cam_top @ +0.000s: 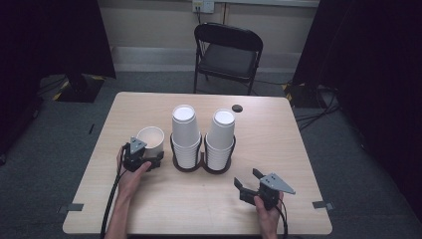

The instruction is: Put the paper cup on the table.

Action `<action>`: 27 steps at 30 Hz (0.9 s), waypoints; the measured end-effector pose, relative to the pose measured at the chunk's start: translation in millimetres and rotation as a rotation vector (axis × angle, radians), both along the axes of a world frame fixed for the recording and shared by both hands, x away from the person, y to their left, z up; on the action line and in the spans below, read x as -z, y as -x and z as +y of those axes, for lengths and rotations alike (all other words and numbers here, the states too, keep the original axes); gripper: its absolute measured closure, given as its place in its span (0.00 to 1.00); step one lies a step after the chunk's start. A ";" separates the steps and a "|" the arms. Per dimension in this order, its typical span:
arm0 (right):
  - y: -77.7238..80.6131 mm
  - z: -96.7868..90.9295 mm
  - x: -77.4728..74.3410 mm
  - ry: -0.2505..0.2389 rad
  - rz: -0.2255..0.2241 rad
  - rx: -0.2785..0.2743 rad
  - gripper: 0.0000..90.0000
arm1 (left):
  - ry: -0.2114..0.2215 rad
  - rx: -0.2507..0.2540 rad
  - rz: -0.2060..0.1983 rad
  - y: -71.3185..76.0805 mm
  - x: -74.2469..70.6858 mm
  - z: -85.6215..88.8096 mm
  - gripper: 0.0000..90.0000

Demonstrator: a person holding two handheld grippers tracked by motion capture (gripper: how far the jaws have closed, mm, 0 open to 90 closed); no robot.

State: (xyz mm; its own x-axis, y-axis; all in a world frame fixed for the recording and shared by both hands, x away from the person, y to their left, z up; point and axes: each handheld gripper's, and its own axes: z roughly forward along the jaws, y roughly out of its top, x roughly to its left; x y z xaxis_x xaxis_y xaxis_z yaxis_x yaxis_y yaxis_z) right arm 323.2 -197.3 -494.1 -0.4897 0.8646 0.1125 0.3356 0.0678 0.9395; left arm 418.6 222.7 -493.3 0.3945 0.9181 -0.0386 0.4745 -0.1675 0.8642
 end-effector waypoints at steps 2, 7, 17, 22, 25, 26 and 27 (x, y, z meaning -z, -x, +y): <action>0.2 0.1 0.0 0.000 0.000 0.000 0.20 | 0.014 -0.006 0.002 1.9 0.4 1.9 0.17; 0.2 -0.8 0.1 -0.007 -0.001 0.002 0.20 | 0.029 -0.023 -0.020 12.8 0.4 1.4 0.17; 1.2 -1.2 0.2 -0.014 -0.010 0.003 0.20 | 0.082 -0.044 -0.076 37.8 -6.2 16.9 0.17; 1.9 -0.6 0.0 -0.004 -0.015 0.007 0.20 | 0.100 0.011 -0.107 58.3 -10.1 18.2 0.17; 2.1 -0.2 0.1 -0.005 -0.016 0.007 0.20 | 0.096 0.014 -0.109 68.0 -10.5 15.4 0.17; 2.2 -0.2 0.1 -0.005 -0.016 0.007 0.20 | 0.101 0.018 -0.113 70.3 -10.5 14.4 0.17; 2.1 -0.2 0.1 -0.004 -0.015 0.006 0.20 | 0.101 0.021 -0.115 73.6 -10.9 12.7 0.17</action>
